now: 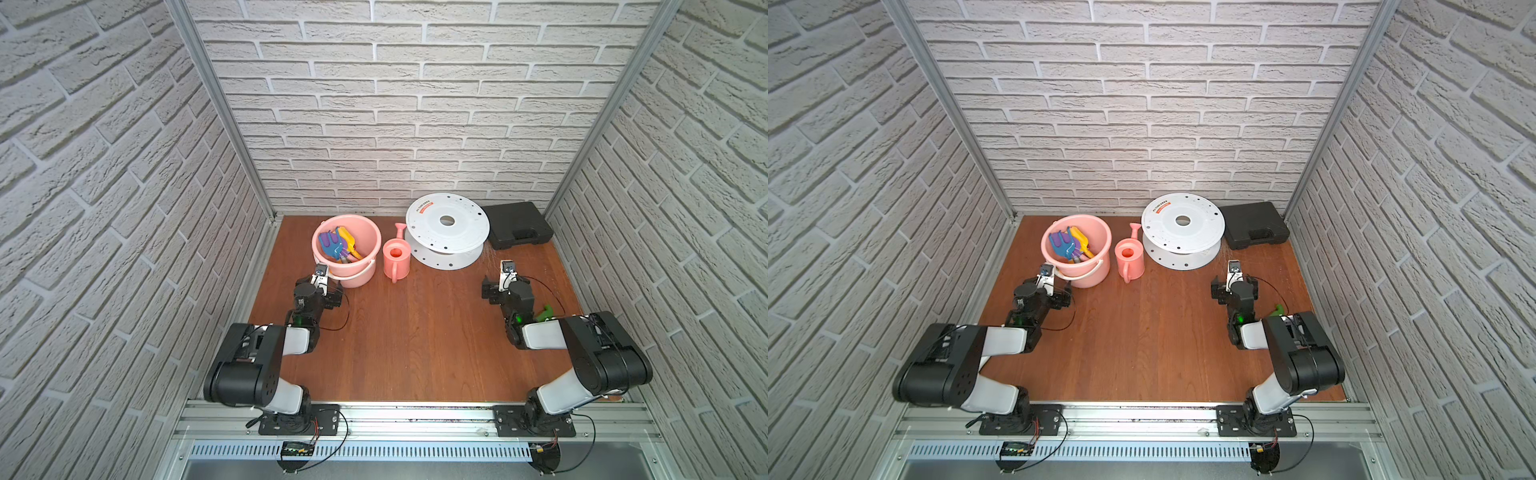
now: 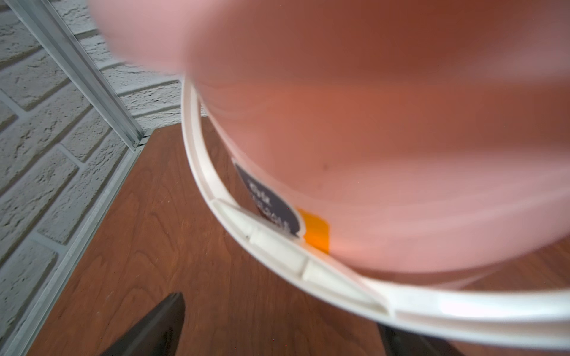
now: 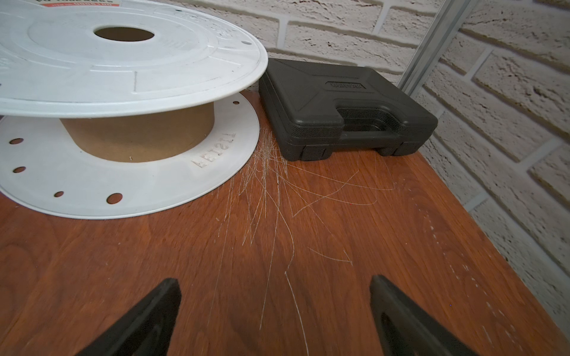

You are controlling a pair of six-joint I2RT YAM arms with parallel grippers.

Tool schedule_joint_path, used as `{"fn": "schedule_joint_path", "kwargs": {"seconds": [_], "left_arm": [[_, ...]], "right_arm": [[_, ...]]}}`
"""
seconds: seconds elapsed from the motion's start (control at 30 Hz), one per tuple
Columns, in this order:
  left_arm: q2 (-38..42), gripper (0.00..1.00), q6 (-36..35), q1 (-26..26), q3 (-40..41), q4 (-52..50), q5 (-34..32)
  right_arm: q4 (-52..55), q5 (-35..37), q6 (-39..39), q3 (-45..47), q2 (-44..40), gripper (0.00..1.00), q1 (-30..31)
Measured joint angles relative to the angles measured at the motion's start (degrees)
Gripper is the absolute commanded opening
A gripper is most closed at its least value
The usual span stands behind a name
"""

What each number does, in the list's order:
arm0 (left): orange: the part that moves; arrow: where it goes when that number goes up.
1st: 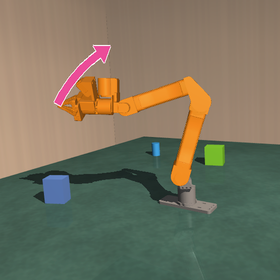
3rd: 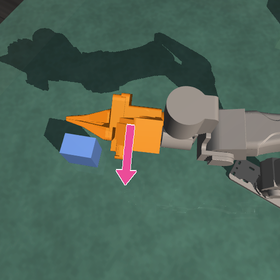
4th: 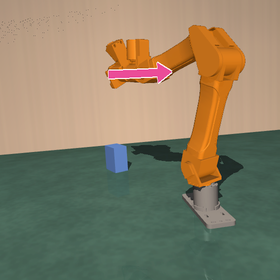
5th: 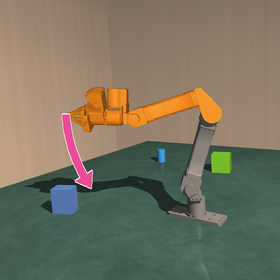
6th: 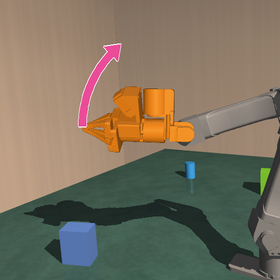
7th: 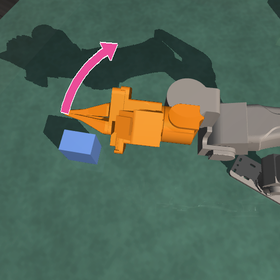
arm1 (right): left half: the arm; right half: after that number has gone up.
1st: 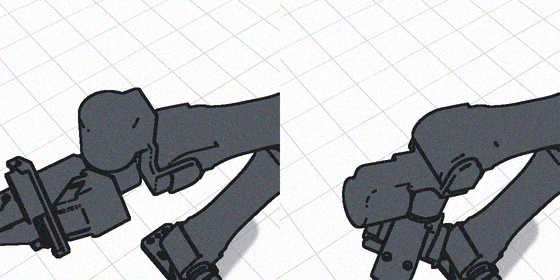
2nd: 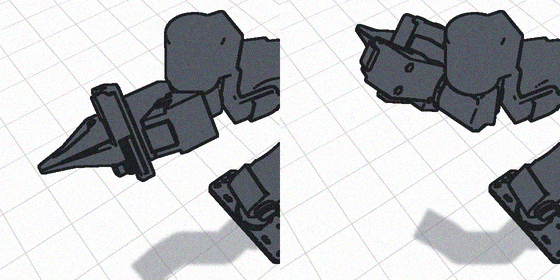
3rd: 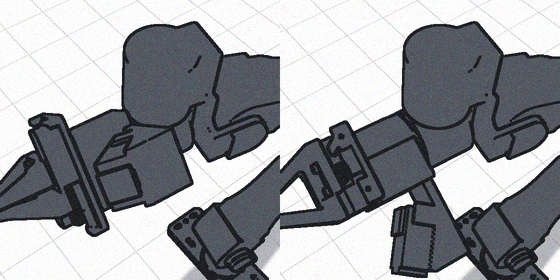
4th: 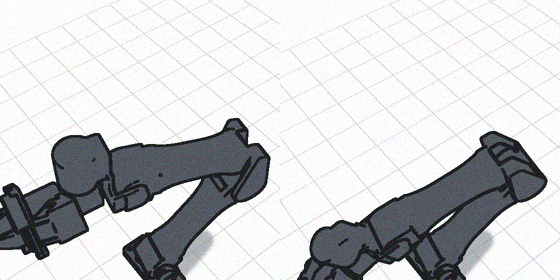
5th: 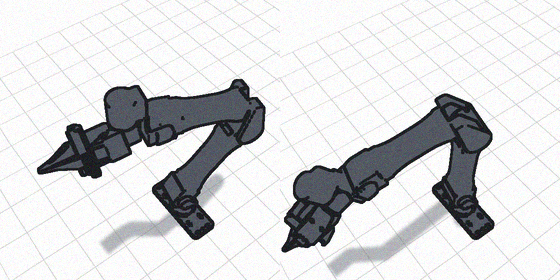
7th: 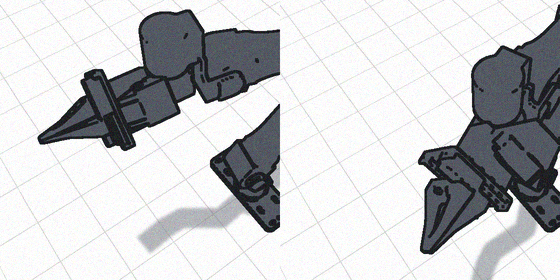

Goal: Organize the gardening tools
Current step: Reset both arms

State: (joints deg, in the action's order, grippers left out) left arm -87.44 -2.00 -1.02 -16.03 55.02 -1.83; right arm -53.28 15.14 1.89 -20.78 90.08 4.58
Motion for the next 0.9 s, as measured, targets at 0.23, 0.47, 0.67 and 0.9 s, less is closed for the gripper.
{"fn": "schedule_joint_path", "kwargs": {"seconds": [0.23,0.47,0.67,0.9], "left_arm": [[-1.8,0.98,0.6,-1.4,-2.9,-1.9,-0.7],[-1.8,0.98,2.1,-3.0,-5.1,-4.5,-1.5],[-1.8,0.98,2.2,-3.0,-5.2,-5.3,-1.5],[-1.8,0.98,2.3,-3.0,-5.2,-5.4,-1.5]], "right_arm": [[0.0,0.0,0.0,0.0,0.0,0.99,0.0],[0.0,0.0,0.0,0.0,0.0,0.99,0.0],[0.0,0.0,0.0,0.0,0.0,0.99,0.0],[0.5,-0.7,0.0,-0.1,0.0,0.99,-0.4]]}}
